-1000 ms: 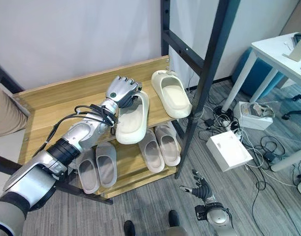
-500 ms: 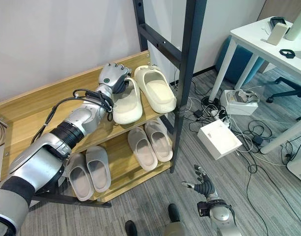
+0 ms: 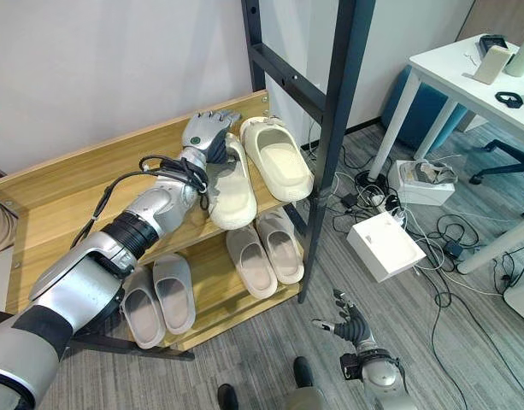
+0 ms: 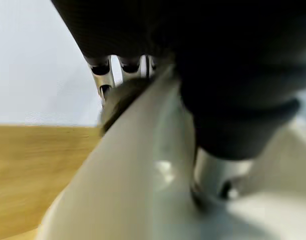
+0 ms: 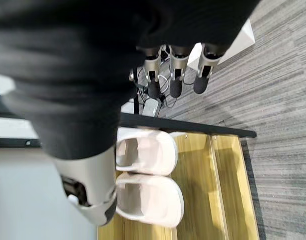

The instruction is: Arrange the slippers neatly on the shoe rack.

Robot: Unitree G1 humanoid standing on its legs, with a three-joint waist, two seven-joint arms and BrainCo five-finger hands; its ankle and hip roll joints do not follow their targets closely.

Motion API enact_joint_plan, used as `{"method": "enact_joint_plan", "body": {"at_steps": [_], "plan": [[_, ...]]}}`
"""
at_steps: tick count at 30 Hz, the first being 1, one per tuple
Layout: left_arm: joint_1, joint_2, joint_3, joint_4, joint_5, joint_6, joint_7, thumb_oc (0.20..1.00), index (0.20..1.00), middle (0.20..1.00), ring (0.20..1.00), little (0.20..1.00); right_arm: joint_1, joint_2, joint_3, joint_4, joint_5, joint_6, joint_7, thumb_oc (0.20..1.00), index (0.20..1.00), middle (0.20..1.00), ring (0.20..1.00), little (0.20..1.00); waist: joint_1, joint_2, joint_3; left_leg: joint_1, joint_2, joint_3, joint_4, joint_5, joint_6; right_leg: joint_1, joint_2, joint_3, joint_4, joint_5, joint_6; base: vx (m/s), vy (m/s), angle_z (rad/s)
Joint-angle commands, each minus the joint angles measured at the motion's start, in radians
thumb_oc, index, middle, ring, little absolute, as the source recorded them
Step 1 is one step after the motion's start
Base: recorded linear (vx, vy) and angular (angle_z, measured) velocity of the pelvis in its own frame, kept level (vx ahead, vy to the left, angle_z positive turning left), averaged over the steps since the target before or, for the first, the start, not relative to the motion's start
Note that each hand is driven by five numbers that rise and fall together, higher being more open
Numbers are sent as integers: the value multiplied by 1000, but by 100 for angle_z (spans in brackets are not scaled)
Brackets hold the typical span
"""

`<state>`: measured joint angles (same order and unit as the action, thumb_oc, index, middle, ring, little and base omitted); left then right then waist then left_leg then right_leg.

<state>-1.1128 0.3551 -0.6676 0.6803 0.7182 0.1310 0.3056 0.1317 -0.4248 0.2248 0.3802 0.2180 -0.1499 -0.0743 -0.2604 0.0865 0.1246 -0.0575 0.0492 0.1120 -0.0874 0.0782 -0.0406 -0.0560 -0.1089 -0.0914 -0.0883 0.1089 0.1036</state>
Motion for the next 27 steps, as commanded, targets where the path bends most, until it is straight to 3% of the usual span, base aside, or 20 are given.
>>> {"method": "enact_joint_plan", "body": {"at_steps": [1, 15, 17, 18, 19, 20, 22, 27], "plan": [[-67, 33, 86, 14, 10, -3, 2, 1000, 1000, 1000, 1000, 1000, -10, 12, -43, -66, 21, -37, 12, 1000, 1000, 1000, 1000, 1000, 20, -42, 23, 116, 20, -17, 0, -109, -40, 61, 19, -81, 1, -123, 40, -34, 3, 17], [88, 107, 223, -332, 15, -49, -48, 1000, 1000, 1000, 1000, 1000, -22, 34, -50, -49, 13, -6, 38, 1000, 1000, 1000, 1000, 1000, 79, -50, 15, 108, 16, -50, 0, -98, -37, 74, 15, -110, 1, -122, 32, -34, 3, 9], [197, 74, 307, -415, -260, -117, -49, 1000, 1000, 1000, 1000, 1000, -19, 43, -55, -43, 13, 6, 39, 1000, 1000, 1000, 1000, 1000, 94, -52, 12, 102, 13, -57, 0, -93, -36, 73, 12, -118, 1, -117, 31, -44, 1, 4], [198, 74, 308, -416, -260, -117, -49, 1000, 1000, 1000, 1000, 1000, -18, 43, -55, -43, 13, 6, 38, 1000, 1000, 1000, 1000, 1000, 93, -52, 12, 102, 13, -57, 0, -93, -36, 73, 12, -118, 1, -117, 31, 0, 0, 0], [296, 28, 358, -456, -552, -171, -63, 1000, 1000, 1000, 1000, 1000, -9, 60, -59, -39, 2, 19, 36, 1000, 1000, 1000, 1000, 1000, 104, -50, 12, 103, 13, -60, 0, -88, -34, 77, 10, -123, 1, -114, 29, 0, 0, 0], [348, -2, 374, -471, -751, -208, -105, 1000, 1000, 1000, 1000, 1000, -1, 63, -60, -42, -5, 25, 42, 1000, 1000, 1000, 1000, 1000, 106, -49, 11, 107, 13, -59, 0, -89, -35, 81, 11, -125, 1, -115, 29, -25, 17, 5], [426, -25, 349, -513, -929, -233, -119, 1000, 1000, 1000, 1000, 1000, -1, 63, -52, -34, -4, 22, 41, 1000, 1000, 1000, 1000, 1000, 110, -49, 6, 100, 12, -63, 0, -83, -33, 76, 8, -130, 1, -111, 30, -23, 13, 8], [539, -17, 326, -547, -1076, -207, -151, 1000, 1000, 1000, 1000, 1000, -4, 53, -41, -34, -4, 23, 49, 1000, 1000, 1000, 1000, 1000, 116, -48, 7, 99, 10, -63, 0, -82, -32, 76, 7, -129, 1, -110, 30, -6, 9, 9]]}}
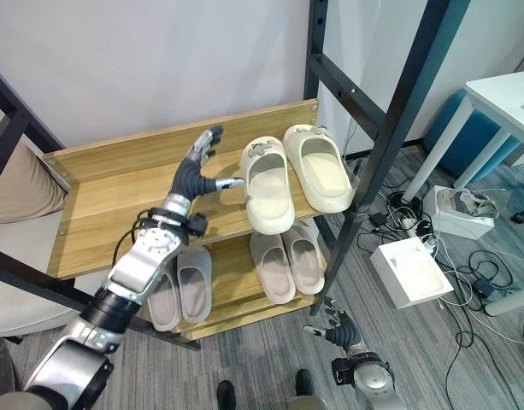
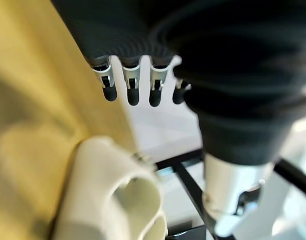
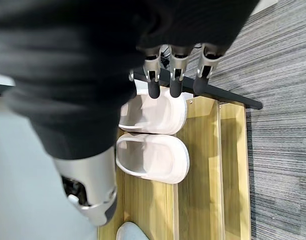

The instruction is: Arrange the slippers neatly on the shoe rack.

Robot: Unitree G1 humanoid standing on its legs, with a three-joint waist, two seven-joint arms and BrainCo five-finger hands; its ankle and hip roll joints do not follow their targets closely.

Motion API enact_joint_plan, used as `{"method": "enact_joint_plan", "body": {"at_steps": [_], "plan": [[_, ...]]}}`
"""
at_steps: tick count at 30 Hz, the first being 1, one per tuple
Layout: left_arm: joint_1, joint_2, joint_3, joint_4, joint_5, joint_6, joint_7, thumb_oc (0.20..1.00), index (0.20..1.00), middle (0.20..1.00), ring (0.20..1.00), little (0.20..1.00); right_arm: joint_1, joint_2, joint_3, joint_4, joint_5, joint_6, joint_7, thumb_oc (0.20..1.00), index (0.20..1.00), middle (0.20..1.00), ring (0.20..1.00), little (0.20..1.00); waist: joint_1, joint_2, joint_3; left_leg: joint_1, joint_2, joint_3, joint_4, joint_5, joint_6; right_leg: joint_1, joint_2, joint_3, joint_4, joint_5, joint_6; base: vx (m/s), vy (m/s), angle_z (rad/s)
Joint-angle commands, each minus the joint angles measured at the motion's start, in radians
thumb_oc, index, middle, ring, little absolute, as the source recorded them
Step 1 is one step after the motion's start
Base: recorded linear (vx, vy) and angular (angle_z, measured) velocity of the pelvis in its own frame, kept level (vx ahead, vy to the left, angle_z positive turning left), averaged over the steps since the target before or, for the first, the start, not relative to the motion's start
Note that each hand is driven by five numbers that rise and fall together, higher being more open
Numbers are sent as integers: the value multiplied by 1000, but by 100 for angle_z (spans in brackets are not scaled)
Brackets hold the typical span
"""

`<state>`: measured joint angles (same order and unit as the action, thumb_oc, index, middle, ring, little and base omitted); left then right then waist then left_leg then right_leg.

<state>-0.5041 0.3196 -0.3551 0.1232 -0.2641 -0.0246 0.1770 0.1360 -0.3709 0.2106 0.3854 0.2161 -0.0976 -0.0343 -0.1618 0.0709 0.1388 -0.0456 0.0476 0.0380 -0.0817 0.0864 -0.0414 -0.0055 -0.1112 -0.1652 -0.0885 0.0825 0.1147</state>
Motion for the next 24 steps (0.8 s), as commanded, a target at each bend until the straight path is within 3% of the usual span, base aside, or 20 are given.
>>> {"method": "enact_joint_plan", "body": {"at_steps": [1, 7, 17, 24], "plan": [[-41, 21, 7, 5, -123, -39, -37, 1000, 1000, 1000, 1000, 1000, -7, -5, -25, -41, -2, -26, 14, 1000, 1000, 1000, 1000, 1000, 18, -31, -7, 87, 11, 12, -6, -91, -31, 26, 9, -55, 1, -84, 19, 0, 0, 0], [56, 20, -33, -47, -182, 10, -88, 1000, 1000, 1000, 1000, 1000, -13, -17, -4, -55, 5, -3, 44, 1000, 1000, 1000, 1000, 1000, 22, -31, -8, 91, 11, 10, -6, -94, -28, 27, 9, -51, 1, -88, 19, 0, 0, 0], [40, -21, -112, -110, -154, 39, -120, 1000, 1000, 1000, 1000, 1000, -19, -24, 9, -55, 11, 5, 52, 1000, 1000, 1000, 1000, 1000, 17, -28, -1, 91, 8, 10, -6, -99, -24, 27, 10, -43, 1, -94, 19, 0, 0, 0], [-47, -85, -150, 24, -130, 38, -72, 1000, 1000, 1000, 1000, 1000, -38, -25, 27, -48, 24, 0, 38, 1000, 1000, 1000, 1000, 1000, 2, -28, 2, 90, 11, 16, -6, -96, -25, 22, 12, -38, 1, -94, 18, 0, 0, 0]]}}
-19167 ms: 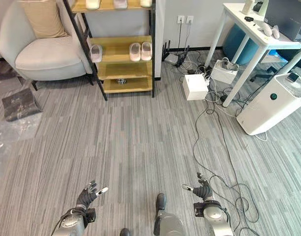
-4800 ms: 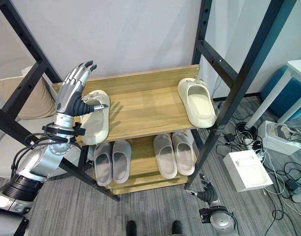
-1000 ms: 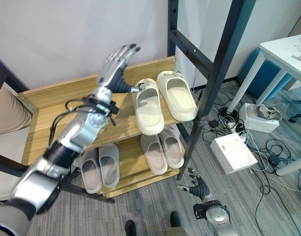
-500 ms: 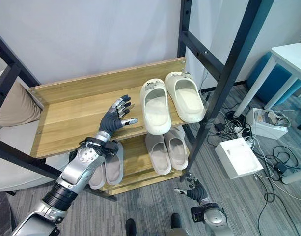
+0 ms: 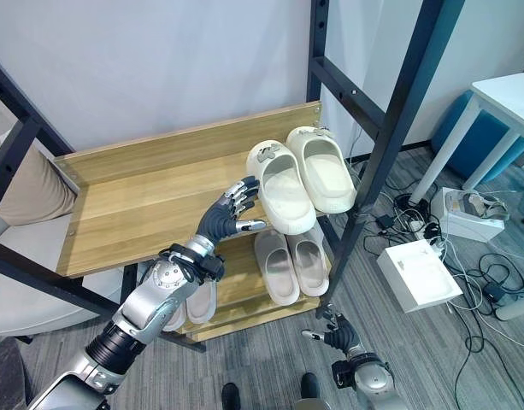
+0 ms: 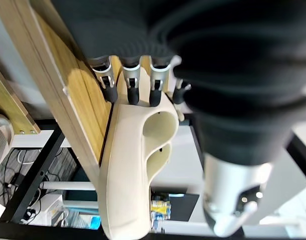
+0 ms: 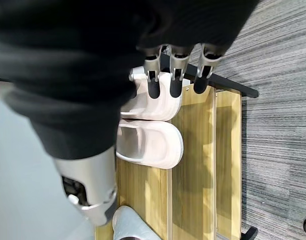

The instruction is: Arrange the slippers neatly on the shoe rack.

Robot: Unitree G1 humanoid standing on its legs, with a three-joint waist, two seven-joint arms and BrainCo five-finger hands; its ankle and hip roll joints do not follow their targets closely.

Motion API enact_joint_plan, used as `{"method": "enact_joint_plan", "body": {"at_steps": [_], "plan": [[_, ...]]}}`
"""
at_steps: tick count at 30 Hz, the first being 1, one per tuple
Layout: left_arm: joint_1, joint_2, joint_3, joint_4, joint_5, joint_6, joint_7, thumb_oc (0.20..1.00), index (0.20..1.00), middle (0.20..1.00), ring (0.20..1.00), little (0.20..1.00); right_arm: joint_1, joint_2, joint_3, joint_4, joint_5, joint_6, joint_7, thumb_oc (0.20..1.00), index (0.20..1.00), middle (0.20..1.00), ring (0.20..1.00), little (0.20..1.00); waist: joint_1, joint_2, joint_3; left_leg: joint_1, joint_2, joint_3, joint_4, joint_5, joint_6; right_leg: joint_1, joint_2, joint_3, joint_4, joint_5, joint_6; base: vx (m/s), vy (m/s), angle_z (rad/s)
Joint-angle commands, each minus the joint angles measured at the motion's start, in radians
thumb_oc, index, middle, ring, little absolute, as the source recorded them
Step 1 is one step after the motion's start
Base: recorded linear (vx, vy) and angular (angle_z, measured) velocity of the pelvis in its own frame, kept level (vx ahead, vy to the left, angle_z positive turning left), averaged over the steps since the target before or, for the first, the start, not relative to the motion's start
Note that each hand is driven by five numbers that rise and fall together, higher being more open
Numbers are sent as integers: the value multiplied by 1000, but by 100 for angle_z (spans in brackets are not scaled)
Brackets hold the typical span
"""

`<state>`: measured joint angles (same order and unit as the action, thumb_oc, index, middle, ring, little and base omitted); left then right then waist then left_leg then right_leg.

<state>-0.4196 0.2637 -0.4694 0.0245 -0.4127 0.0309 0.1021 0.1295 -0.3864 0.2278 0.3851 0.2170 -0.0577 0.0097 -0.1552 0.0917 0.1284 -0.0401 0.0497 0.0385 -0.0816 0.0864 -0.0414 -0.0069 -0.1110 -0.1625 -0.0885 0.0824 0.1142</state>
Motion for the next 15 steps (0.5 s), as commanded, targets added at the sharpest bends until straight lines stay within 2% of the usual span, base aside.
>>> {"method": "enact_joint_plan", "body": {"at_steps": [1, 8, 15], "plan": [[-146, -39, -37, 150, 26, -20, 16, 1000, 1000, 1000, 1000, 1000, -34, -10, 13, -46, 22, -41, -10, 1000, 1000, 1000, 1000, 1000, -8, -50, 13, 84, 9, 18, -6, -96, -25, 22, 12, -37, 1, -93, 19, 0, 0, 0], [-274, -80, -19, 352, 114, -23, 78, 1000, 1000, 1000, 1000, 1000, -38, -17, 29, -30, 22, -46, -18, 1000, 1000, 1000, 1000, 1000, -37, -49, 9, 84, 12, 40, -6, -100, -29, 9, 15, -19, 1, -90, 21, 14, 3, -6], [-431, -106, 0, 517, 139, -28, 127, 1000, 1000, 1000, 1000, 1000, -28, -35, 33, -31, 18, -51, -18, 1000, 1000, 1000, 1000, 1000, -67, -49, 8, 83, 14, 53, -6, -102, -32, 0, 18, -8, 1, -87, 25, 18, -6, -11]]}}
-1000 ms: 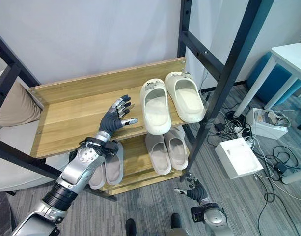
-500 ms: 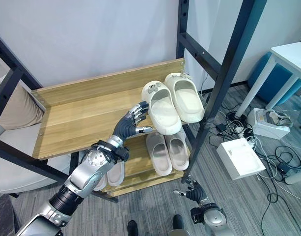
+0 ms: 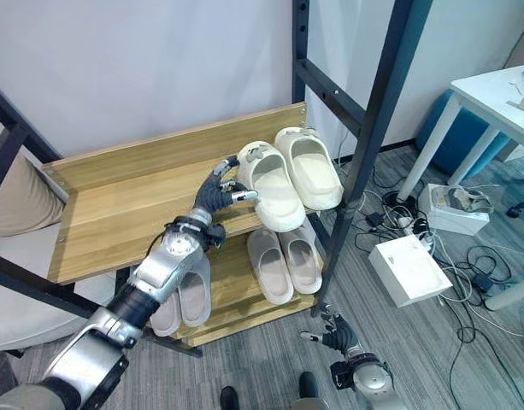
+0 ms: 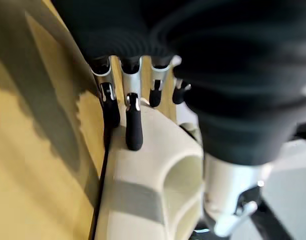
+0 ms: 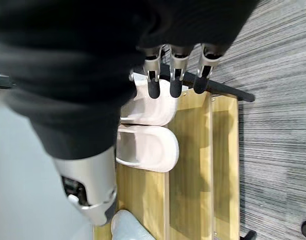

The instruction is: Arrange the slippers neatly on the shoe rack.

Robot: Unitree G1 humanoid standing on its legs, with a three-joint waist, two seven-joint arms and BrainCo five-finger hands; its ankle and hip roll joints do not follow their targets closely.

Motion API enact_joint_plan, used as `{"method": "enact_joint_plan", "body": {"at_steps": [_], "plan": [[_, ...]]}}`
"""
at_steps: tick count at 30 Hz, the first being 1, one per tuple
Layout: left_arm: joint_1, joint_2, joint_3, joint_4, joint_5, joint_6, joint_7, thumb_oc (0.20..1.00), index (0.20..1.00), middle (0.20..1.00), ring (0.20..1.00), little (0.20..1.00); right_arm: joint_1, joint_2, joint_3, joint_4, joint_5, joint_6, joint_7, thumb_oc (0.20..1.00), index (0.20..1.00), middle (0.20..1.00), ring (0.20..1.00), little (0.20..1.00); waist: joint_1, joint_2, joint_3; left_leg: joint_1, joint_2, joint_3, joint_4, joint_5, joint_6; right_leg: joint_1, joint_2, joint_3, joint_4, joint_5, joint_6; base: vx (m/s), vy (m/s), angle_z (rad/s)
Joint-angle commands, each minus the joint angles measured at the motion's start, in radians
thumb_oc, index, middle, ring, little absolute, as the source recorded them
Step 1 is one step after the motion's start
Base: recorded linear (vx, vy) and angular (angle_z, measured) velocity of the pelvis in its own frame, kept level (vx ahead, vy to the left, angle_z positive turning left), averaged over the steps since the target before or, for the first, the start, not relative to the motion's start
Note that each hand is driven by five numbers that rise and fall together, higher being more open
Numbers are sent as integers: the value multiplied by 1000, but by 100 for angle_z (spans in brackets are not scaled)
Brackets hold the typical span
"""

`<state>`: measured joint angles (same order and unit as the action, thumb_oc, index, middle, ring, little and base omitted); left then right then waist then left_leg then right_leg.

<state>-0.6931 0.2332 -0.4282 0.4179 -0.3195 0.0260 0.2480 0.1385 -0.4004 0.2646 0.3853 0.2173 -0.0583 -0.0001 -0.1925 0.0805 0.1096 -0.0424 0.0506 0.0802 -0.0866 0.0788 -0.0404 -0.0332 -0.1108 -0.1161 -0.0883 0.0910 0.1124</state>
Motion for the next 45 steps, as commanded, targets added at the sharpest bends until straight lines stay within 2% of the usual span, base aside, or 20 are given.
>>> {"method": "enact_joint_plan", "body": {"at_steps": [1, 8, 22, 25, 29, 34, 39, 43, 45], "plan": [[-177, -77, -42, 142, 52, -22, -14, 1000, 1000, 1000, 1000, 1000, -35, -22, -4, -32, 18, -51, -9, 1000, 1000, 1000, 1000, 1000, -34, -38, 27, 85, 15, 13, -1, -94, -34, 26, 17, -54, 1, -96, 27, 18, -8, -10], [-242, -91, -45, 218, 81, -23, 18, 1000, 1000, 1000, 1000, 1000, -31, -20, -4, -37, 27, -58, -16, 1000, 1000, 1000, 1000, 1000, -47, -38, 28, 84, 18, 13, -1, -92, -36, 23, 19, -54, 1, -97, 27, 2, -1, -1], [-369, -101, -74, 400, 243, 2, 89, 1000, 1000, 1000, 1000, 1000, -32, -39, -2, -68, 39, -79, -22, 1000, 1000, 1000, 1000, 1000, -76, -41, 34, 73, 19, 28, -1, -92, -38, 3, 20, -42, 1, -91, 33, 0, 0, 0], [-436, -94, -83, 465, 279, 8, 102, 1000, 1000, 1000, 1000, 1000, -34, -52, -1, -83, 45, -85, -23, 1000, 1000, 1000, 1000, 1000, -91, -41, 35, 62, 19, 32, -1, -92, -39, -14, 20, -35, 1, -86, 35, 0, 0, 0], [-520, -47, -97, 528, 323, 16, 116, 1000, 1000, 1000, 1000, 1000, -36, -62, -2, -100, 50, -98, -20, 1000, 1000, 1000, 1000, 1000, -107, -40, 34, 54, 21, 45, -1, -93, -39, -34, 23, -21, 1, -78, 39, 1, 0, -2], [-551, -16, -103, 514, 367, 14, 127, 1000, 1000, 1000, 1000, 1000, -24, -62, -13, -107, 51, -106, -17, 1000, 1000, 1000, 1000, 1000, -112, -37, 35, 51, 23, 52, -1, -94, -39, -40, 25, -11, 1, -77, 39, 15, -3, -16], [-548, -29, -110, 499, 420, 16, 141, 1000, 1000, 1000, 1000, 1000, -17, -60, -14, -105, 60, -116, -14, 1000, 1000, 1000, 1000, 1000, -107, -39, 36, 56, 24, 45, -1, -95, -39, -30, 25, -19, 1, -83, 37, 9, -4, 2], [-510, -46, -97, 441, 416, 6, 144, 1000, 1000, 1000, 1000, 1000, -15, -52, -10, -104, 61, -119, -14, 1000, 1000, 1000, 1000, 1000, -95, -43, 39, 61, 22, 36, -1, -94, -39, -16, 25, -28, 1, -89, 34, 0, 0, 0], [-459, -61, -75, 342, 382, -19, 147, 1000, 1000, 1000, 1000, 1000, -15, -41, -9, -98, 57, -119, -17, 1000, 1000, 1000, 1000, 1000, -83, -47, 42, 63, 21, 26, -1, -94, -39, -7, 24, -39, 1, -92, 32, -6, 0, 4]]}}
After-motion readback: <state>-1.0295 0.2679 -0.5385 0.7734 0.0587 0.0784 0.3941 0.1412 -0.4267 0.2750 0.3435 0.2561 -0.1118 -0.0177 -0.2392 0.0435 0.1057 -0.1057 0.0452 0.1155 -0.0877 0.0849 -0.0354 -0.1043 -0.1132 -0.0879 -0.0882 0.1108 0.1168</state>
